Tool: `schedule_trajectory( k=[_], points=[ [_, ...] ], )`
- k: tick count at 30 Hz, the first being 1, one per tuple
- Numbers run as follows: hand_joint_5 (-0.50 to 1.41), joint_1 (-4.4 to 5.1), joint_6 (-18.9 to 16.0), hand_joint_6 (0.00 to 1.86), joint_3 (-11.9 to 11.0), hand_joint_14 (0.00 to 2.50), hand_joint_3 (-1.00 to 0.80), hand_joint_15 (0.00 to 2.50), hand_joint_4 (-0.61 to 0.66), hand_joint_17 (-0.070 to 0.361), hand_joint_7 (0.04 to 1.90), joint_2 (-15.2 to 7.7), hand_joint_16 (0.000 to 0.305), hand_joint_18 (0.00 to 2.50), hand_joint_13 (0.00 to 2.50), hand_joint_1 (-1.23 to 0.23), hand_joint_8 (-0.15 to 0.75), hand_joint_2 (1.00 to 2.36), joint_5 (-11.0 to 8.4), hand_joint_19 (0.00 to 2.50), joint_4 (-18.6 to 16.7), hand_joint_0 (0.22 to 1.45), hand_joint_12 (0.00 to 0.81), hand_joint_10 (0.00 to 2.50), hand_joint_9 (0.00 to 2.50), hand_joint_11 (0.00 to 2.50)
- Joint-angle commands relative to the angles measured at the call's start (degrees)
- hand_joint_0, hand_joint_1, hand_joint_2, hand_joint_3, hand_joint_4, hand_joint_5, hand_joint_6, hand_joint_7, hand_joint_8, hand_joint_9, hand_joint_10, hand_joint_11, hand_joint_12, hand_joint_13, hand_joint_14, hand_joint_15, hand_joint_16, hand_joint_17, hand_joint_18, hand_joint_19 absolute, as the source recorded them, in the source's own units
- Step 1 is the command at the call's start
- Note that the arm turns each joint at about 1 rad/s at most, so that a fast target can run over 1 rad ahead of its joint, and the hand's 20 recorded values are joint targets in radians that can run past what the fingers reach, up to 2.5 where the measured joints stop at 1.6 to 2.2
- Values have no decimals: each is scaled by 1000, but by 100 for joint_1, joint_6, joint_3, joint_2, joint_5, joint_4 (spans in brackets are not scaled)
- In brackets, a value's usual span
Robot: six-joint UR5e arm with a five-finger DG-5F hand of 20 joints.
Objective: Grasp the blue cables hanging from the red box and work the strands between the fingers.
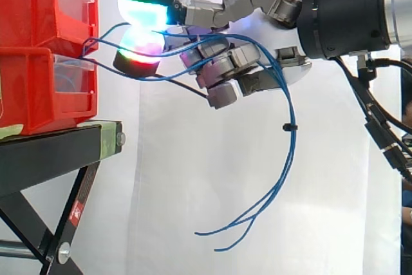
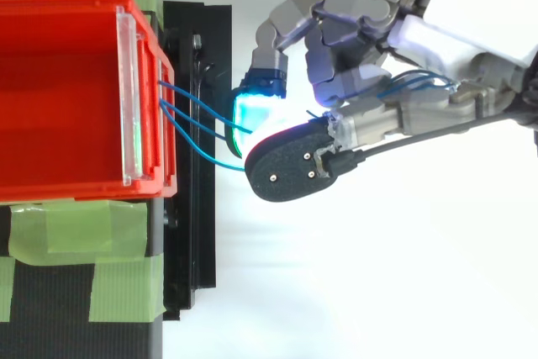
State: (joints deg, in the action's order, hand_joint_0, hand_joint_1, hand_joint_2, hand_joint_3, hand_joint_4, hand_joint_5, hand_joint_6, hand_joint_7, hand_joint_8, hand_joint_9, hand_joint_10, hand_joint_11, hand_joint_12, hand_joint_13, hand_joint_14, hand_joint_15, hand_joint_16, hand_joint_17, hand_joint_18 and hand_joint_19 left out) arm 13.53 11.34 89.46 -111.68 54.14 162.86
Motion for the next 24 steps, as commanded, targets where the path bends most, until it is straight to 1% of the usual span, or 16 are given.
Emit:
schedule_trajectory(
  k=[1, 5, 9, 10, 24],
  points=[
    [159, 0, 8, 1130, 1, 2500, -408, 1316, 5, 119, 904, -3, 53, 1435, 1137, -730, 357, 1021, 0, 1170, 0, 918, 463, 2500, 662, 2231],
    [159, 0, 0, 1130, 1, 2500, -402, 1278, 3, 119, 904, -3, 53, 1436, 1138, -730, 359, 1021, 0, 1173, 0, 916, 460, 2500, 663, 2254],
    [159, 0, 8, 1131, 1, 2500, -399, 1315, 2, 119, 904, -3, 53, 1435, 1137, -729, 359, 1021, 0, 1174, 0, 917, 463, 2500, 663, 2250],
    [159, -8, 0, 1131, 1, 2500, -402, 1288, 2, 117, 906, -3, 52, 1434, 1138, -729, 358, 1021, 0, 1179, 0, 917, 460, 2500, 662, 2252],
    [159, 0, 8, 1134, 1, 2500, -400, 1315, 2, 119, 904, -3, 53, 1436, 1137, -729, 359, 1021, 0, 1182, 0, 919, 462, 2500, 661, 2259]
  ],
)
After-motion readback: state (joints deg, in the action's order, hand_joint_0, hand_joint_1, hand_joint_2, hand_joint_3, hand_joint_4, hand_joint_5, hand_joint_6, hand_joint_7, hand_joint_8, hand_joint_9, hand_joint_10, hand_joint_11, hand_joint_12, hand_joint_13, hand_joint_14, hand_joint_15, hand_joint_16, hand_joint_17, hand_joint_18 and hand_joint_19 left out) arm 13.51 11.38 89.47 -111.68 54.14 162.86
